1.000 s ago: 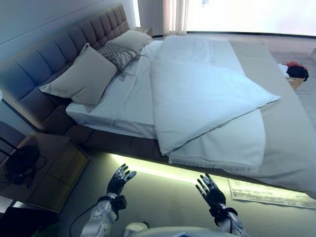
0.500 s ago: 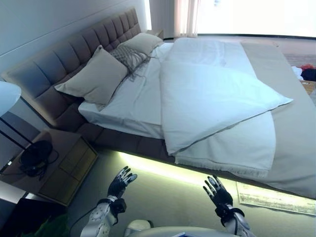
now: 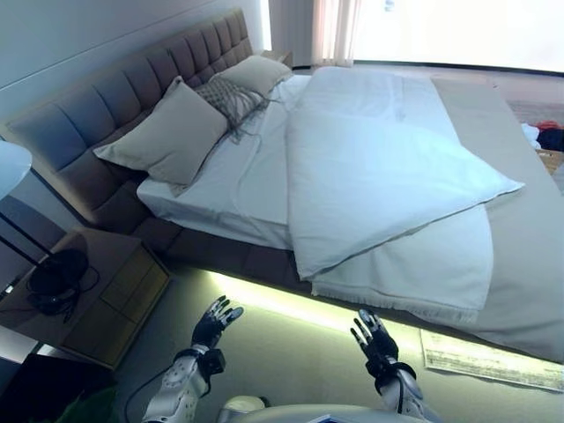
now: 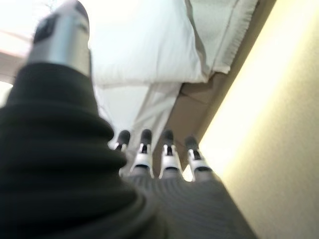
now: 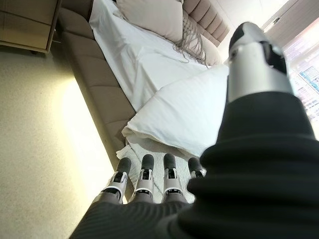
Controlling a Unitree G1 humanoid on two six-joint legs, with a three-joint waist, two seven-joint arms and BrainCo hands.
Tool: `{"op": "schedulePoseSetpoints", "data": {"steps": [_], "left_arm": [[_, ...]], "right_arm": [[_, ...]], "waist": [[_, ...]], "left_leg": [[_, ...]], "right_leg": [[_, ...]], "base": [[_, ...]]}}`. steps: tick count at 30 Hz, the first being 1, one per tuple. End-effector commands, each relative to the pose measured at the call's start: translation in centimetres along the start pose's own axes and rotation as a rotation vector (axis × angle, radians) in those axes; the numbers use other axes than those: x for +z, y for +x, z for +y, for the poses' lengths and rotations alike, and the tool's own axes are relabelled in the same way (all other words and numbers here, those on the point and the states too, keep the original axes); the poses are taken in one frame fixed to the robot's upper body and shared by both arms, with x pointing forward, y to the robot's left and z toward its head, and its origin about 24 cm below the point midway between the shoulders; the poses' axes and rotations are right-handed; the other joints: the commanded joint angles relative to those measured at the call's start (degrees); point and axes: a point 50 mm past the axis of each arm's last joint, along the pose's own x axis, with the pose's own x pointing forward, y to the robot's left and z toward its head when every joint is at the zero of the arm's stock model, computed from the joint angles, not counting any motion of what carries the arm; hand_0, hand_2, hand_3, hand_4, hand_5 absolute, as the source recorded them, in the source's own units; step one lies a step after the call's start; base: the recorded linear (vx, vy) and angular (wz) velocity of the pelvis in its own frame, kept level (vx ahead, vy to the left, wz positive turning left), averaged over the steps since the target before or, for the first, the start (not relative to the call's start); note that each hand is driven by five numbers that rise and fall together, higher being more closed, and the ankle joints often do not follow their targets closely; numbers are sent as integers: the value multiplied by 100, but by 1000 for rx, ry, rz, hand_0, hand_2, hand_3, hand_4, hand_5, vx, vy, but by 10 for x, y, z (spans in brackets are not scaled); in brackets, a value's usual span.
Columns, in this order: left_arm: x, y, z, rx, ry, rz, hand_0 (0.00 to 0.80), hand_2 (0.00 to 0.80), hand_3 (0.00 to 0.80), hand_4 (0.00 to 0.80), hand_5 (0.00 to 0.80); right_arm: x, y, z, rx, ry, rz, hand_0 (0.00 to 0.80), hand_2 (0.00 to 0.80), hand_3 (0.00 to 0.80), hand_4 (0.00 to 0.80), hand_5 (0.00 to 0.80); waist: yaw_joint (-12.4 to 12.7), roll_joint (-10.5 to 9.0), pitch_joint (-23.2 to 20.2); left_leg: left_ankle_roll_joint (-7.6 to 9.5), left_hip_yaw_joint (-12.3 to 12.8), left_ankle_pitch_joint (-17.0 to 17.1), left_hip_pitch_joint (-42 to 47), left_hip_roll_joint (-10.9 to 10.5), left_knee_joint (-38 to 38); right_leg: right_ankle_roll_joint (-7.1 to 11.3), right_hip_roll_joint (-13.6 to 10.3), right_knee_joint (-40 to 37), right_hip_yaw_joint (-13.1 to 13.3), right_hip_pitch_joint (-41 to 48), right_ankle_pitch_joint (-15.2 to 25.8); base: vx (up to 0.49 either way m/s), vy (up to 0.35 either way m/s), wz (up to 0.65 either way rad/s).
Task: Make the bed neatly
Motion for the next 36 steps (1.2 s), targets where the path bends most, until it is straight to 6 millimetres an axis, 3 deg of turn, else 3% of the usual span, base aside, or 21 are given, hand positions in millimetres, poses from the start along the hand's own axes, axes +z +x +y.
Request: {"op": "schedulePoseSetpoints", "data": {"steps": [1,2,4,6,9,11,13,15,20,22,26,27,30,33,36], "left_arm": [[41,11,-5,-49,77,-169,0,0,0,0,0],[43,12,-5,-59,82,-172,0,0,0,0,0],[47,12,-4,-63,78,-181,0,0,0,0,0],[51,12,-4,-50,64,-186,0,0,0,0,0],[62,19,-7,-31,44,-196,0,0,0,0,0],[68,22,-6,-32,41,-202,0,0,0,0,0],[65,21,-2,-23,34,-195,0,0,0,0,0],[60,19,3,-13,30,-185,0,0,0,0,0],[39,5,14,20,15,-144,0,0,0,0,0],[35,2,14,9,-5,-133,0,0,0,0,0],[36,7,-7,-80,-5,-151,0,0,0,0,0],[38,10,-13,-100,-1,-159,0,0,0,0,0],[45,15,-29,-141,-10,-184,0,0,0,0,0],[45,14,-31,-142,-16,-194,0,0,0,0,0],[39,13,-27,-107,-10,-174,0,0,0,0,0]], "right_arm": [[23,4,18,59,54,-161,0,0,0,0,0],[24,2,15,59,63,-167,0,0,0,0,0],[22,-1,11,70,55,-161,0,0,0,0,0],[20,-3,8,76,39,-148,0,0,0,0,0],[22,1,7,86,40,-147,0,0,0,0,0],[31,9,9,96,37,-155,0,0,0,0,0],[36,13,10,102,26,-151,0,0,0,0,0],[36,14,11,109,13,-138,0,0,0,0,0],[25,4,-8,77,13,-93,0,0,0,0,0],[25,4,-2,99,17,-95,0,0,0,0,0],[34,6,0,111,-33,-110,0,0,0,0,0],[36,7,1,104,-40,-115,0,0,0,0,0],[43,9,-2,86,-46,-123,0,0,0,0,0],[42,9,4,106,-40,-105,0,0,0,0,0],[34,7,11,97,-35,-74,0,0,0,0,0]], "waist": [[37,87,352],[2,160,390],[-56,207,434],[-95,145,445],[-167,-183,464],[-209,-335,513],[-220,-349,528],[-213,-365,515],[-215,-373,408],[-211,-351,396],[-256,-283,322],[-301,-305,302],[-418,-309,347],[-353,-230,423],[-173,-87,416]], "left_leg": [[609,-341,-487,-30,-357,649],[689,-369,-517,-25,-403,669],[777,-345,-578,10,-470,709],[776,-418,-644,80,-561,722],[665,-625,-911,192,-768,816],[582,-722,-1176,341,-805,855],[555,-732,-1308,440,-765,881],[551,-678,-1399,479,-724,954],[365,-473,-1308,390,-434,1648],[182,-457,-856,234,-253,2131],[-82,-465,-253,-102,-257,3253],[-110,-436,-92,-220,-299,3494],[-159,-278,116,-795,-54,3993],[-165,-479,334,-924,152,2743],[-304,-880,782,-910,384,1123]], "right_leg": [[-27,-296,1269,692,-930,1964],[-48,-302,1840,812,-1194,2067],[-64,-289,2288,891,-1557,2148],[-34,-265,1766,825,-1579,2282],[156,-286,-102,700,-1523,2778],[291,-304,-1358,538,-1554,2973],[367,-227,-2008,357,-1529,3124],[364,-185,-2075,210,-1491,3110],[287,-88,-1613,264,-1129,2725],[153,47,-1360,231,-977,2481],[-146,360,-1267,3,-684,1951],[-232,371,-1267,-19,-645,1847],[-429,505,-1224,16,-515,1600],[-440,777,-1201,142,-450,1468],[-412,1051,-1248,246,-326,1288]], "base": [[30,307,17],[48,246,28],[114,146,38],[212,-38,8],[337,-248,3],[395,-273,1],[395,-231,8],[392,-236,20],[406,-363,13],[374,-418,0],[311,-303,4],[260,-221,3],[210,-177,21],[261,-68,14],[334,22,-11]]}}
